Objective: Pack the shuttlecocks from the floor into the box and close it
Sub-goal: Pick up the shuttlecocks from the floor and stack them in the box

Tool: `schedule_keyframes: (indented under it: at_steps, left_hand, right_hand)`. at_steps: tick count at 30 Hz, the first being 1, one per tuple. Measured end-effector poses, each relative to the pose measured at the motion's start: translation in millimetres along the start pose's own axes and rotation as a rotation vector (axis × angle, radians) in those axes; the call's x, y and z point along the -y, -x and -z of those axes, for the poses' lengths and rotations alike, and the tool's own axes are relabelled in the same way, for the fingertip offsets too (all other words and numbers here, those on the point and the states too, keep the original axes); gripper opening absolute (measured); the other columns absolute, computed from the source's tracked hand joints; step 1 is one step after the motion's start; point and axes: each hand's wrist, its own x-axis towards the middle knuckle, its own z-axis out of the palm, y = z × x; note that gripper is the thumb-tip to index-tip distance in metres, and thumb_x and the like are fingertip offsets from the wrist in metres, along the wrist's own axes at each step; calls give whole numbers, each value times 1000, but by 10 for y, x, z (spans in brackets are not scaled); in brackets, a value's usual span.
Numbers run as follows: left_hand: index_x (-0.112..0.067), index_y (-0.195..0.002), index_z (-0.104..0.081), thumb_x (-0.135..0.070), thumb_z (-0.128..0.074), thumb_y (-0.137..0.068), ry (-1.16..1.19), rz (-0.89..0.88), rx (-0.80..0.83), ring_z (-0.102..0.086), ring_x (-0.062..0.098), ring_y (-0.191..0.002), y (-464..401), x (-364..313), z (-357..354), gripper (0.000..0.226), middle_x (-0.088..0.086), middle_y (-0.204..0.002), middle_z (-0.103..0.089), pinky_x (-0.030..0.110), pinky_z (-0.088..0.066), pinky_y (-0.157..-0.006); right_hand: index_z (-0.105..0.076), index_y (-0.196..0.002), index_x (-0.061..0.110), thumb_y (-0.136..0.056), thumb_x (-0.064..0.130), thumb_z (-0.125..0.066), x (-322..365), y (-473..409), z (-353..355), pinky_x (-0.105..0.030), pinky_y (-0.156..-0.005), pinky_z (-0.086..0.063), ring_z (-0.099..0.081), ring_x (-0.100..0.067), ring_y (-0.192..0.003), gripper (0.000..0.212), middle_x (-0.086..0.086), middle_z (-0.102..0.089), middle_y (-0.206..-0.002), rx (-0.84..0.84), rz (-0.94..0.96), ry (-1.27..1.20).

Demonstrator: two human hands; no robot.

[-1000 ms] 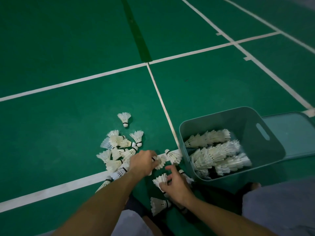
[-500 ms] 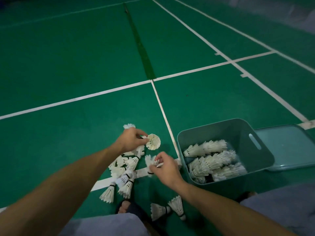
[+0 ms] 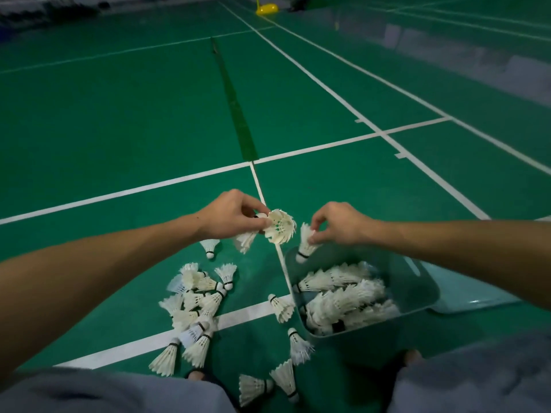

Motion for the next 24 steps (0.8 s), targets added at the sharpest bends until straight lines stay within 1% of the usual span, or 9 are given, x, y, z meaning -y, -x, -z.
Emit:
schedule_keyframes:
  at_steps: [2, 4, 8, 12, 15, 17, 19, 21, 24]
  left_hand:
    - [-20, -110, -78, -39, -74, -97, 2, -5, 29, -46, -3, -43, -99, -11, -123, 23, -14, -63, -72, 13, -34, -45]
    - [-22, -107, -79, -39, -75, -96, -22, -12, 67, -47, -2, -44, -216, -21, -267, 21, -15, -64, -72, 14, -34, -46]
    - [-22, -104, -82, -36, -76, -96, -81, -47, 146, -51, -2, -46, -476, -65, -564, 17, -20, -57, -66, 11, -35, -47]
    - [-24, -104, -82, -40, -75, -95, -125, -83, 215, -50, 0, -48, -683, -23, -914, 20, -17, -56, -63, 14, -35, -49]
    - [-29, -105, -82, -45, -73, -95, -170, -116, 271, -52, 2, -53, -774, 66, -1163, 21, -9, -67, -69, 24, -41, -54]
    - [-30, -104, -82, -46, -72, -94, -169, -115, 275, -53, 3, -54, -811, 114, -1284, 21, -12, -66, -67, 28, -43, -55]
    - [-30, -103, -81, -46, -71, -93, -166, -111, 267, -54, 2, -54, -827, 137, -1368, 21, -20, -60, -62, 26, -41, -54]
    - [-30, -104, -81, -45, -71, -94, -175, -110, 260, -55, -2, -56, -827, 141, -1425, 21, -24, -59, -60, 22, -38, -53]
    - [-31, -106, -80, -47, -71, -94, -181, -113, 249, -55, -5, -56, -798, 152, -1465, 22, -21, -62, -61, 20, -35, -52]
  right_hand:
    - [-77, -95, 22, -84, 38, -83, -308, -20, 191, -35, -87, -55, -67, -16, -94, 21, 5, -72, -101, -8, -49, 97]
    - [-75, -89, 22, -86, 35, -81, -640, -23, 299, -34, -82, -57, -69, -17, -88, 14, 6, -72, -91, 37, -100, 156]
    - [-61, -74, 28, -90, 31, -77, -1179, -12, 269, -25, -64, -45, -62, -12, -74, 23, 11, -63, -76, 199, -156, 295]
    - [-64, -78, 18, -91, 25, -73, -1592, -22, -84, -27, -64, -56, -68, -16, -72, 17, 0, -69, -81, 338, -250, 384]
    - [-53, -66, 15, -89, 18, -70, -1800, -12, -335, -33, -69, -62, -68, -22, -68, 28, -1, -61, -66, 314, -260, 447]
    - [-54, -66, 14, -89, 13, -68, -1900, 5, -438, -34, -69, -61, -64, -24, -68, 27, 1, -54, -62, 271, -272, 425]
    - [-64, -75, 12, -90, 14, -68, -1963, 21, -516, -29, -65, -54, -63, -21, -69, 16, 1, -57, -66, 267, -288, 377]
    - [-66, -74, 17, -92, 19, -72, -2001, 19, -597, -21, -59, -45, -61, -12, -65, 19, 4, -61, -69, 296, -308, 254]
    - [-64, -71, 21, -92, 21, -75, -2028, 14, -739, -20, -60, -46, -64, -11, -68, 24, 4, -64, -72, 313, -374, 83]
